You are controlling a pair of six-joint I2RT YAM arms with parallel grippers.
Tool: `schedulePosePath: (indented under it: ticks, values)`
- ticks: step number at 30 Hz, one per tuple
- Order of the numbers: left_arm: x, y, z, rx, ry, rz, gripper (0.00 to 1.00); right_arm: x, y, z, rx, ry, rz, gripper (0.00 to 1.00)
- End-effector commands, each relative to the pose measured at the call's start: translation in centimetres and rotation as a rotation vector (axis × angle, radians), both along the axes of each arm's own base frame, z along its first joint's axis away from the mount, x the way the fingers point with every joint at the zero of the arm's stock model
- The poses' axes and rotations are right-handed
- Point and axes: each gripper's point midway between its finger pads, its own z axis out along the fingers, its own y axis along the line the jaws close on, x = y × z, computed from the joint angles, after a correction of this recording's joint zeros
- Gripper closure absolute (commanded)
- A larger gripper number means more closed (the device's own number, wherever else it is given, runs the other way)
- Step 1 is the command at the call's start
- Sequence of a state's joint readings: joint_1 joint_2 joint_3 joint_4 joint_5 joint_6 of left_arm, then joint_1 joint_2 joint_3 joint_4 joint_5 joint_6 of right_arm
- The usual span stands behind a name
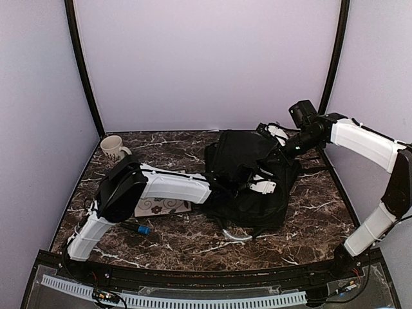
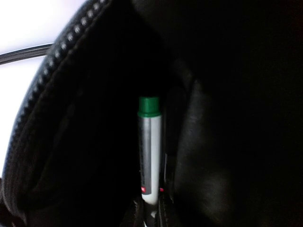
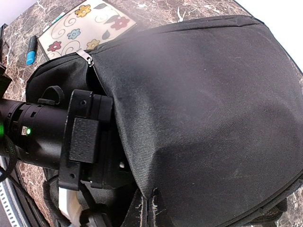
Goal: Pack the student bag
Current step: Place the pen in the second largest pocket of the bag.
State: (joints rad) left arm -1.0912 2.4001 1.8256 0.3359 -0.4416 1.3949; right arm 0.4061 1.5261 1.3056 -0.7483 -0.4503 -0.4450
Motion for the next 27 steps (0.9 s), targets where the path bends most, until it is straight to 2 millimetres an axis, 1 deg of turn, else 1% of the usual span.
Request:
schedulePosePath:
  ticks: [1, 6, 9, 10, 11, 12, 14, 15, 17, 22, 25, 27]
  values:
    - [2.3, 0.2, 1.6, -0.025, -0.028, 0.04, 1.0, -1.2, 1.4, 3.4, 0.109, -0.064, 0.07, 1.0]
    - [2.9, -0.4, 0.7, -0.026, -0.007, 0.029, 1.0, -1.2, 1.4, 3.7, 0.11, -0.074, 0.077, 1.0]
    - [3.2, -0.6, 0.8, -0.055, 0.013, 0.042, 1.0, -1.3, 1.4, 3.7, 0.112, -0.069, 0.084, 1.0]
    - [3.2, -0.6, 0.5, -0.051, 0.017, 0.044, 0.99, -1.4, 1.4, 3.6, 0.112, -0.067, 0.087, 1.0]
    - [3.4, -0.6, 0.3, -0.048, 0.014, 0.049, 0.96, -1.4, 1.5, 3.7, 0.113, -0.067, 0.088, 1.0]
    - [3.5, -0.5, 0.2, -0.045, 0.008, 0.054, 0.91, -1.4, 1.5, 3.7, 0.114, -0.067, 0.09, 1.0]
    - [3.7, -0.4, 0.2, -0.05, -0.003, 0.068, 0.76, -1.4, 1.5, 3.6, 0.112, -0.065, 0.09, 1.0]
    - [3.8, -0.3, 0.4, -0.058, -0.005, 0.076, 0.72, -1.4, 1.5, 3.5, 0.111, -0.066, 0.091, 1.0]
    - [3.6, -0.3, 1.1, -0.076, -0.008, 0.079, 0.69, -1.4, 1.4, 3.5, 0.109, -0.065, 0.088, 1.0]
    - [2.9, -0.4, 2.8, -0.109, -0.015, 0.077, 0.67, -1.3, 1.4, 3.3, 0.107, -0.066, 0.086, 1.0]
    - [1.8, -0.5, 4.5, -0.149, -0.021, 0.076, 0.64, -1.3, 1.4, 3.2, 0.105, -0.065, 0.084, 1.0]
    - [0.5, -0.7, 5.8, -0.195, -0.008, 0.066, 0.61, -1.2, 1.4, 3.1, 0.105, -0.067, 0.081, 1.0]
